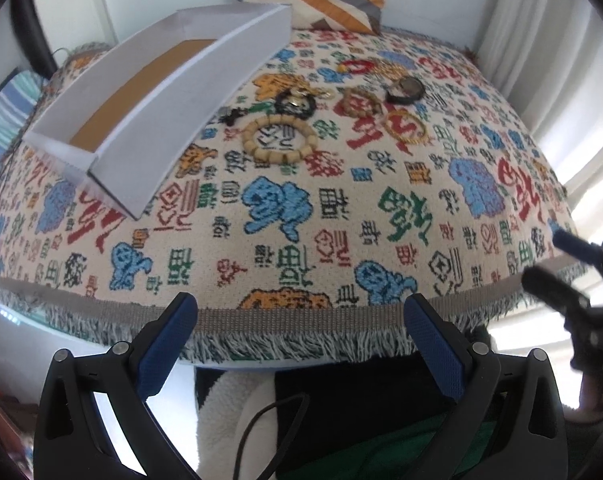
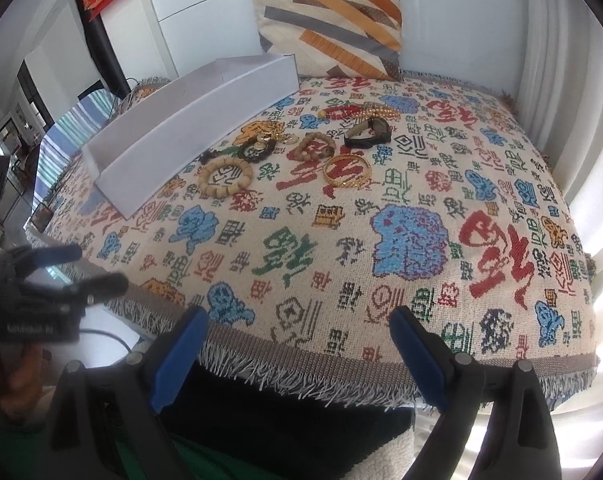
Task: Organize jewelry
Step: 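Grasp the wooden bead bracelet with the left gripper while the right gripper grasps the gold bangle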
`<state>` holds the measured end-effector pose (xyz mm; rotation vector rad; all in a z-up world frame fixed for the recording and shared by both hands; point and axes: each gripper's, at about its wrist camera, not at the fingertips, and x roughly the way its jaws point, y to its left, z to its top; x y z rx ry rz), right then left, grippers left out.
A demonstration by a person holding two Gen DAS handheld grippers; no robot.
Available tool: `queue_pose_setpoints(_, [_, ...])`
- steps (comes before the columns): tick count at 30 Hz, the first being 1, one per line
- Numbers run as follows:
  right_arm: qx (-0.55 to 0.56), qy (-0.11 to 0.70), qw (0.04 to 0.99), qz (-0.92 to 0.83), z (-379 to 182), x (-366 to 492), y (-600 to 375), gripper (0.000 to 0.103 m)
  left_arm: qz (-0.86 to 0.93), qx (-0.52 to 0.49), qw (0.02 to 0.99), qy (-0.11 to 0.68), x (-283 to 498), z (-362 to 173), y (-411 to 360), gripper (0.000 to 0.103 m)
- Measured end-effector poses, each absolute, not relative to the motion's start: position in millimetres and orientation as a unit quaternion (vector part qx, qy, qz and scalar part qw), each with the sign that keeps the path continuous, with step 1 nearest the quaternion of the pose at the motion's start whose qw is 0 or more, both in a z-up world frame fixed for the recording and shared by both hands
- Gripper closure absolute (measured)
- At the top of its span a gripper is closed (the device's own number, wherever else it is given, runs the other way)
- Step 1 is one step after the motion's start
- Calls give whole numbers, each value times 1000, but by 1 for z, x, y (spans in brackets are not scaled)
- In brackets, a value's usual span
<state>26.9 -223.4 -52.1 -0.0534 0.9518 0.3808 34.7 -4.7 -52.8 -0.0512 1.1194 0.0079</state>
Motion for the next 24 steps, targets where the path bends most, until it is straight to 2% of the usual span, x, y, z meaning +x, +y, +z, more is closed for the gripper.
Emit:
queue_pose_setpoints(8, [30, 454, 868, 200, -56, 57, -237, 9, 11, -24, 807, 590, 62, -81, 0, 1])
queue_pose_setpoints(12, [25, 450, 867, 212, -57, 73, -240, 9, -3, -17, 815, 579, 83, -76, 10, 1])
queue_pose_setpoints(17, [15, 474, 853, 216, -60, 115, -246, 9, -15, -102, 791, 604, 136, -79, 48, 1])
queue_pose_setpoints(22, [-8, 484, 853, 195, -62, 164, -249, 9, 30, -152, 762, 629, 194, -102, 78, 1])
queue_pose_setpoints(23, [-11, 484, 854, 193, -63, 172, -249, 9, 45, -156, 757, 633, 202, -109, 82, 3])
queue_pose_setpoints(24, [-8, 482, 854, 194, -64, 180, -250, 9, 65, -166, 746, 642, 210, -119, 88, 8])
